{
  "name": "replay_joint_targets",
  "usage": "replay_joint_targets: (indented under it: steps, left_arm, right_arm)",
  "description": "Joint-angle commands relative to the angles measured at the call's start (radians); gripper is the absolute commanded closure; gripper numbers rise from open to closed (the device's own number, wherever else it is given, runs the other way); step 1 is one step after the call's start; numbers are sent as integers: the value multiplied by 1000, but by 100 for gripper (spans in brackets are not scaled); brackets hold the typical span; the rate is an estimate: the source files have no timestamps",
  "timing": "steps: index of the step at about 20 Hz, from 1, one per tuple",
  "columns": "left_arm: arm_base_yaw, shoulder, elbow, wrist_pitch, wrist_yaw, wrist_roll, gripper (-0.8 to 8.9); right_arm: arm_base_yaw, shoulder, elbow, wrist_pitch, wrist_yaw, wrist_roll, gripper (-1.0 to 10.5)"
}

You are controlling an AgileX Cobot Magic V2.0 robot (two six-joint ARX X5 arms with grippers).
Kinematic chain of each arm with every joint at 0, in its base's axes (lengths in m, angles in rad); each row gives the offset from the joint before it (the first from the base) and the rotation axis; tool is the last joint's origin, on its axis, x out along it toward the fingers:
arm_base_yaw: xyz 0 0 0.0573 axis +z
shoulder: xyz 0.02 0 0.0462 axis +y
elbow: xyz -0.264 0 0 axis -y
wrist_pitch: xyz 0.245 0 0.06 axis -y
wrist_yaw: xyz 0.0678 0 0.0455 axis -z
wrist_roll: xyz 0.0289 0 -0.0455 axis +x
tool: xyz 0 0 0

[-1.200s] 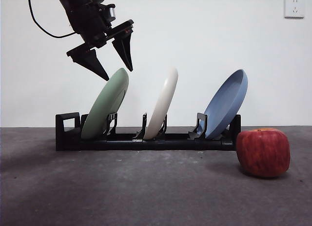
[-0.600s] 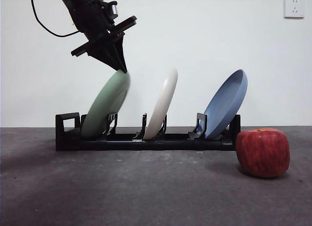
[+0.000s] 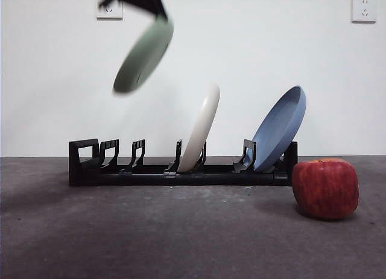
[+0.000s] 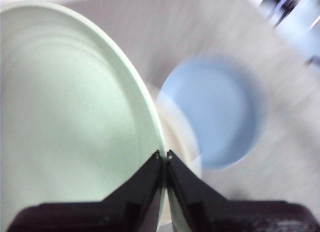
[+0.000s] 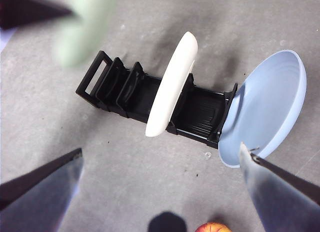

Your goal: Take the green plate from the plate rack,put the plate on the table,take the apple from the table,put the apple in the plate

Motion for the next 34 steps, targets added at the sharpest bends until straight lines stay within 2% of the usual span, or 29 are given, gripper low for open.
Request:
replay_joint_targets:
  steps: [1,2,4,6,8,10,12,15,18,22,27,34]
  left_arm:
    - [-32,-2,212,-121,-2,47,822]
    - [-51,-2,314,-204,-41,79,822]
    - [-93,-43,379,-208,-93,82,822]
    - [-148,-117,368,-209,-134,94,822]
    - [-237,-210,305,-210,-230,132,822]
    - [-335,-314,173,-210,-359,153,822]
    - [-445,-444,-43,-210,-519,154,822]
    - [-600,-601,-380,-210,-634,113,822]
    - [-699,-689,-661,-210,-695,14,822]
    - [-764,-674,-906,-168,-760,-108,822]
    - [-771,-550,-1088,112,-756,-100,822]
    - [-764,-274,-1089,262,-756,-26,822]
  right_arm:
    - [1,6,5,16,3,-7,413]
    - [1,6,5,35,3,-13,414]
    - [0,6,5,50,4,-14,415]
    - [0,6,5,47,6,-16,415]
    - [0,6,5,35,8,-16,415]
    - [0,6,5,23,13,-19,415]
    - [0,6,5,13,39,-24,415]
    - [0,6,5,-6,67,-24,415]
    - [0,6,5,-15,67,-23,415]
    - [0,6,5,-34,67,-23,415]
    - [0,6,5,-44,67,-23,415]
    - [0,6,5,-58,67,-24,415]
